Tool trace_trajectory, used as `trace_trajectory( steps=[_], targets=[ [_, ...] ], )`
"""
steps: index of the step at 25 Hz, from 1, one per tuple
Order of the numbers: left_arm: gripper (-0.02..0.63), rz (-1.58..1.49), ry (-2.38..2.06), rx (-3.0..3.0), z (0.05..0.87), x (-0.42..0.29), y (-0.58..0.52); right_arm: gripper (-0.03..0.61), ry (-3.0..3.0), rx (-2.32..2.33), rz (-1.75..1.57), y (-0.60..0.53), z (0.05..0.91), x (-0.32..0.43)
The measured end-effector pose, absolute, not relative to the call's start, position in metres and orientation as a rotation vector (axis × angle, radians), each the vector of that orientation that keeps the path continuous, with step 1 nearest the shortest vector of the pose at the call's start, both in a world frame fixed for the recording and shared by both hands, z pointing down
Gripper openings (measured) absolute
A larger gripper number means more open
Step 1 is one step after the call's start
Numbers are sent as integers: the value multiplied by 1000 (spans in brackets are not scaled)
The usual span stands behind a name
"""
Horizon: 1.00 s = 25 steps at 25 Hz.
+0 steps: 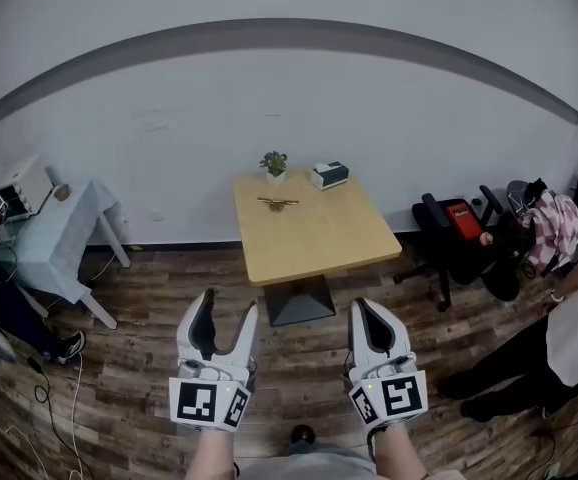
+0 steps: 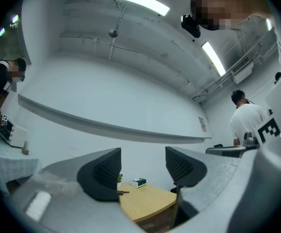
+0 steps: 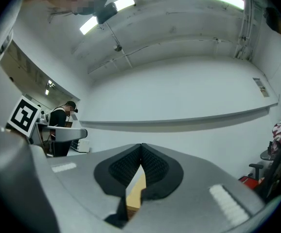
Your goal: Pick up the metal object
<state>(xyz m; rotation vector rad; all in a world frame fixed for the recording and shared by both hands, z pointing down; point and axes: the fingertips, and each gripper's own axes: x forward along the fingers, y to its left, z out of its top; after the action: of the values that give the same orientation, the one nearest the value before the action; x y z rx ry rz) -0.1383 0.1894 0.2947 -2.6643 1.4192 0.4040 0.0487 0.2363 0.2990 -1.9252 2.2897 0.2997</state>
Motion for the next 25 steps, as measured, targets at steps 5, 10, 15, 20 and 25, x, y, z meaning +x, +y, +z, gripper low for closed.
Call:
trace_trajectory(
  steps=[5, 10, 15, 20, 25],
  targets=[
    [287, 407, 1439, -2661, 296, -113, 166, 2, 2298, -1926, 292, 212, 302, 76],
    [287, 402, 1458, -2657, 301, -95, 156, 2, 2310, -1922, 274, 198, 311, 95],
    [287, 367, 1468, -2665, 305, -82, 143, 2, 2311, -1917, 235, 184, 316, 107],
    [287, 358, 1461, -2675, 308, -75, 121, 2, 2302, -1947, 212, 165, 323, 115],
    [287, 362, 1443, -2689, 308, -68, 90, 2, 2282, -1983, 212, 139, 324, 124]
  ],
)
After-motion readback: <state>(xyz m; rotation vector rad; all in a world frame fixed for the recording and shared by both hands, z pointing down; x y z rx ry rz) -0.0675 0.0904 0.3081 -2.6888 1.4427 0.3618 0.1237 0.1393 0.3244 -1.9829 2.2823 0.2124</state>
